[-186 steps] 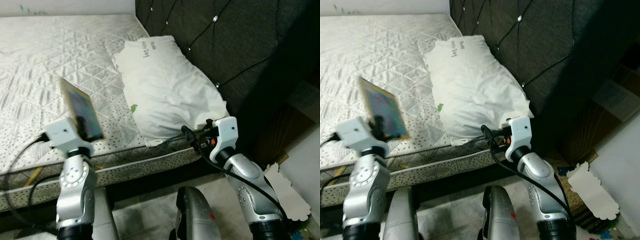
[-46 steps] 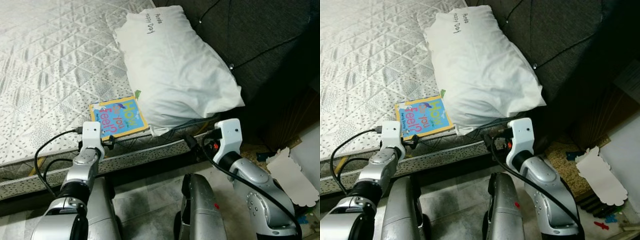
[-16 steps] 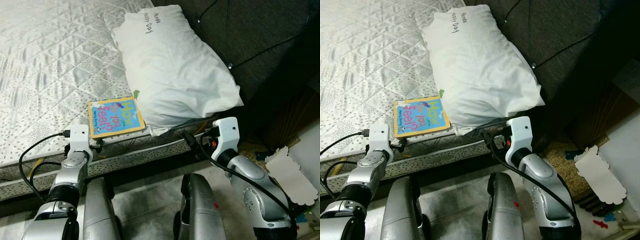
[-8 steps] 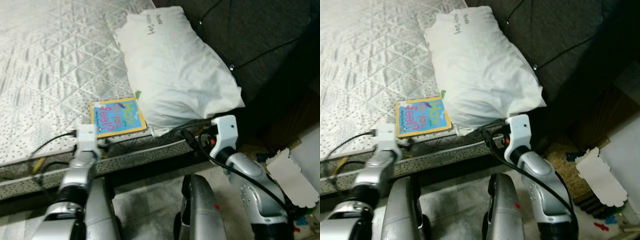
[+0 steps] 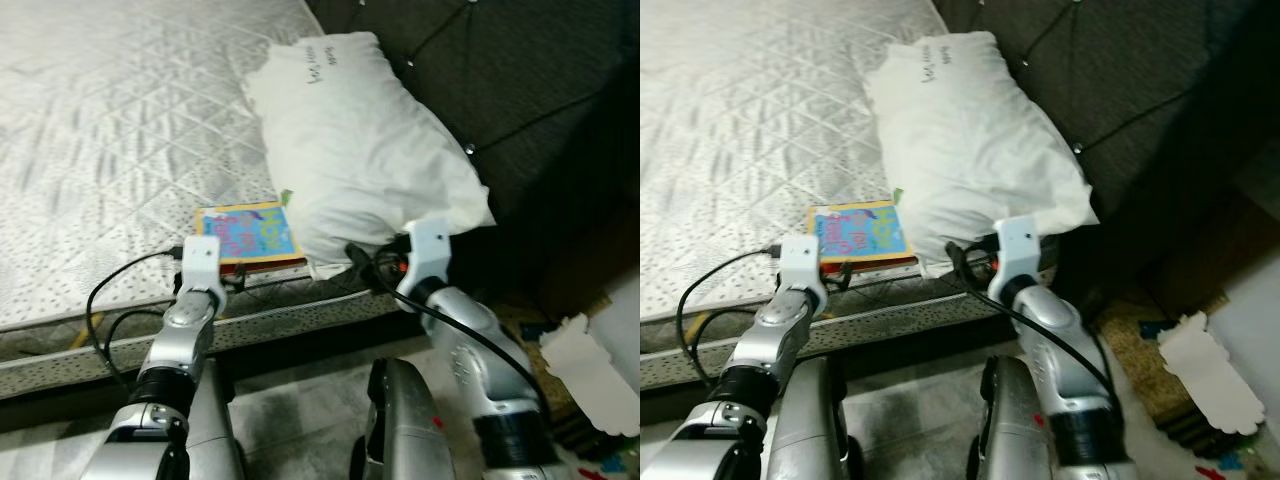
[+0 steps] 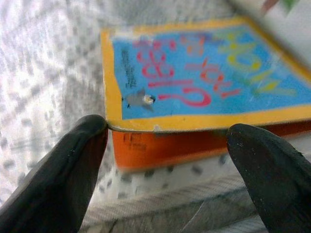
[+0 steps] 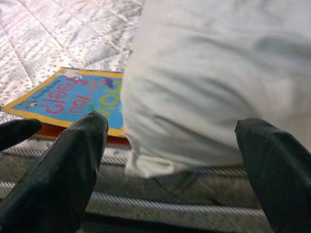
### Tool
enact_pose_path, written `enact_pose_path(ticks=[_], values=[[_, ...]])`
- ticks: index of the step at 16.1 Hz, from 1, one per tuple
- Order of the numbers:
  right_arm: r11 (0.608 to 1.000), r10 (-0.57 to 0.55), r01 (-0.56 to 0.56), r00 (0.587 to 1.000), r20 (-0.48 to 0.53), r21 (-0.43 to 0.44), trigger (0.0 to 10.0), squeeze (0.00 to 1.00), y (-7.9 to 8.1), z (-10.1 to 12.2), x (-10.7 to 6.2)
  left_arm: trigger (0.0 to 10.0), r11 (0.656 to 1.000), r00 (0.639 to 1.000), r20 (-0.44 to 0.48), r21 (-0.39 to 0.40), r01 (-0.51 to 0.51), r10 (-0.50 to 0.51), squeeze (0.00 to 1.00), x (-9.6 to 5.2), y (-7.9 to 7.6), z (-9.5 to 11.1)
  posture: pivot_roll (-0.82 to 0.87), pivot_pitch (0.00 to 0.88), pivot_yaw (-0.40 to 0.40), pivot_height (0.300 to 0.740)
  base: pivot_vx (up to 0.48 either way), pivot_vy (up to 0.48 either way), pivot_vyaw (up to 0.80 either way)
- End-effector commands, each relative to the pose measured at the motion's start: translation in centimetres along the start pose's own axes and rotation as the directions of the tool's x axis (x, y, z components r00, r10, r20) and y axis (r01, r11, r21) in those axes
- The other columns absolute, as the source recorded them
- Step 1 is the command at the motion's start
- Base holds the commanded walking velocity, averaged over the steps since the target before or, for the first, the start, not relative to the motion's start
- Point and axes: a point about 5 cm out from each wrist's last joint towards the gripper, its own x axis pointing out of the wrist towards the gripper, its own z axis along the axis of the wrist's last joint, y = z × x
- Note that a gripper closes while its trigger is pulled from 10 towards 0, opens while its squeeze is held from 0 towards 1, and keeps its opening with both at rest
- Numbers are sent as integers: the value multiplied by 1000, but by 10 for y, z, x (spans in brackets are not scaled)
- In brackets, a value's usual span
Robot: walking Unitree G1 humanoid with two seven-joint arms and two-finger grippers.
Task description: Clean up the room
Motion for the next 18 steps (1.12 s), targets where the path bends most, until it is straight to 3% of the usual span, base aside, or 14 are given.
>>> enact_pose_path(ticks=[1, 6, 8, 9, 10, 12, 15, 18], values=[[1000, 7, -7, 1000, 8, -9, 10000, 0, 1, 1, 3, 10000, 1000, 1000, 16, 12, 22, -22, 0, -1, -4, 5, -69, 0, -33, 557, 0, 0, 0], [999, 46, -47, 998, 48, 5, 10000, 0, 10, 7, 27, 10000, 998, 997, 60, 42, 55, -57, 0, -12, -11, 15, -6, 0, -26, 557, 0, 0, 0], [999, 50, -51, 996, 79, 7, 10000, 0, 11, 11, 39, 10000, 998, 995, 95, 58, 7, -12, 0, -20, 3, 20, 18, 0, -20, 557, 0, 0, 0], [998, 50, -52, 994, 99, 19, 10000, 0, 11, 14, 43, 10000, 997, 986, 155, 40, -62, 55, 0, -23, 15, 30, 26, 0, -18, 557, 0, 0, 0], [998, 47, -51, 992, 115, 34, 10000, 0, 11, 16, 46, 10000, 994, 973, 207, 19, -111, 105, 0, -28, 23, 37, 35, 0, -18, 557, 0, 0, 0], [995, 13, -26, 990, 140, 95, 10000, 0, 10, 20, 53, 10000, 967, 908, 336, -44, -252, 252, 0, -47, 47, 48, 57, 0, -21, 557, 0, 0, 0], [994, 17, -39, 980, 201, 104, 10000, 0, 16, 26, 62, 10000, 916, 822, 417, -83, -392, 389, 0, -73, 67, 43, 87, 0, -28, 557, 0, 0, 0], [988, 21, -58, 967, 254, 142, 10000, 0, 16, 34, 67, 10000, 902, 802, 423, -100, -421, 421, 0, -80, 68, 35, 99, 0, -40, 566, 0, 0, 0]])
